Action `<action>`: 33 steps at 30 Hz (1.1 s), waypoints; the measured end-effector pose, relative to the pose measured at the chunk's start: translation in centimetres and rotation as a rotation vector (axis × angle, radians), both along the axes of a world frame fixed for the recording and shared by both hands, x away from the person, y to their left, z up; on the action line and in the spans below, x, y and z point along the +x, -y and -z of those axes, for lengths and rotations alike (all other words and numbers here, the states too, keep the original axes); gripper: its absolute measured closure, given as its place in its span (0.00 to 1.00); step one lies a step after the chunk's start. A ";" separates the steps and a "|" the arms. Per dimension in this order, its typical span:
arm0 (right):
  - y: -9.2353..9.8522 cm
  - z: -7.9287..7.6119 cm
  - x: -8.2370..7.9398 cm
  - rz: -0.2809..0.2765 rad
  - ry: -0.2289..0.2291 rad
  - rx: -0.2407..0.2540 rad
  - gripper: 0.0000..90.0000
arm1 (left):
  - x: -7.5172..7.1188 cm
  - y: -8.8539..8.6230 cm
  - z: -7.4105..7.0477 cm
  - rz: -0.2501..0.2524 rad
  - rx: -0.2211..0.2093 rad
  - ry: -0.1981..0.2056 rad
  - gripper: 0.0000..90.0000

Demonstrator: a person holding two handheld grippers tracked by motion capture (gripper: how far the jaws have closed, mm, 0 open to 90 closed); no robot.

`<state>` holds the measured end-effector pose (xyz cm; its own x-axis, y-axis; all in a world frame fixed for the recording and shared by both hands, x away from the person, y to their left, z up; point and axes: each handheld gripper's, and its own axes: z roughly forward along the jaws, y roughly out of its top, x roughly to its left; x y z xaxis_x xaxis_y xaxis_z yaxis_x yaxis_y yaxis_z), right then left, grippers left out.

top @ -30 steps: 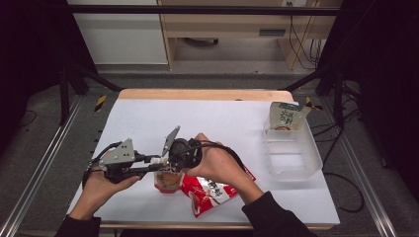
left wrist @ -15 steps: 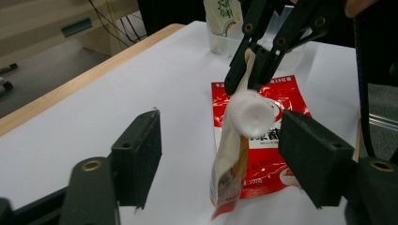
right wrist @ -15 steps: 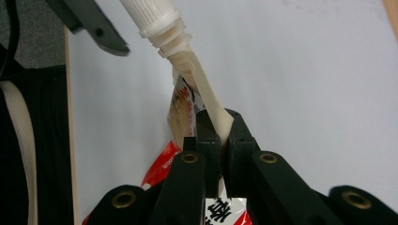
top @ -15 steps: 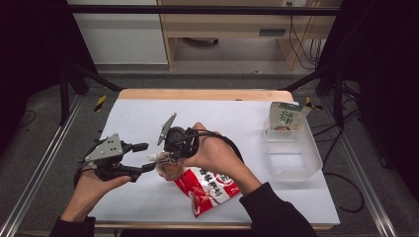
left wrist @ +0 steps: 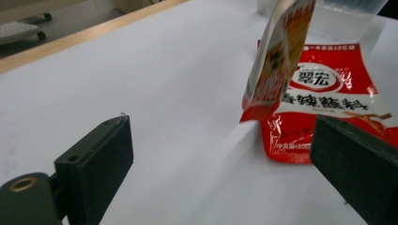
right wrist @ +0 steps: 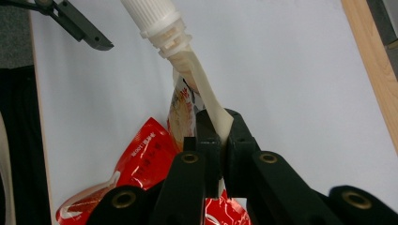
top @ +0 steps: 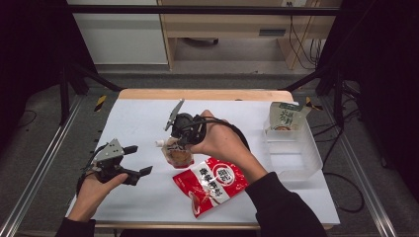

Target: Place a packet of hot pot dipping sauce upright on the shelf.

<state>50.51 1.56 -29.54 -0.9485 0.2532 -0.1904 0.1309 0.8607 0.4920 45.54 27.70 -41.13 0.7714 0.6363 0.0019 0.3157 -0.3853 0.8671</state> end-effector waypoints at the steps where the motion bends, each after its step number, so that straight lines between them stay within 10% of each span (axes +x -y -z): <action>1: 0.2 0.0 0.1 0.001 0.003 -0.001 0.97 | 0.0 -0.1 0.3 -0.003 0.002 0.000 0.07; 25: 10.3 -2.7 -0.6 0.020 0.120 -0.027 0.97 | 0.4 -2.1 2.3 -0.153 0.050 0.029 0.08; 33: 13.4 -4.1 -0.8 0.039 0.166 -0.026 0.97 | 0.6 -3.3 2.3 -0.210 0.000 0.018 0.08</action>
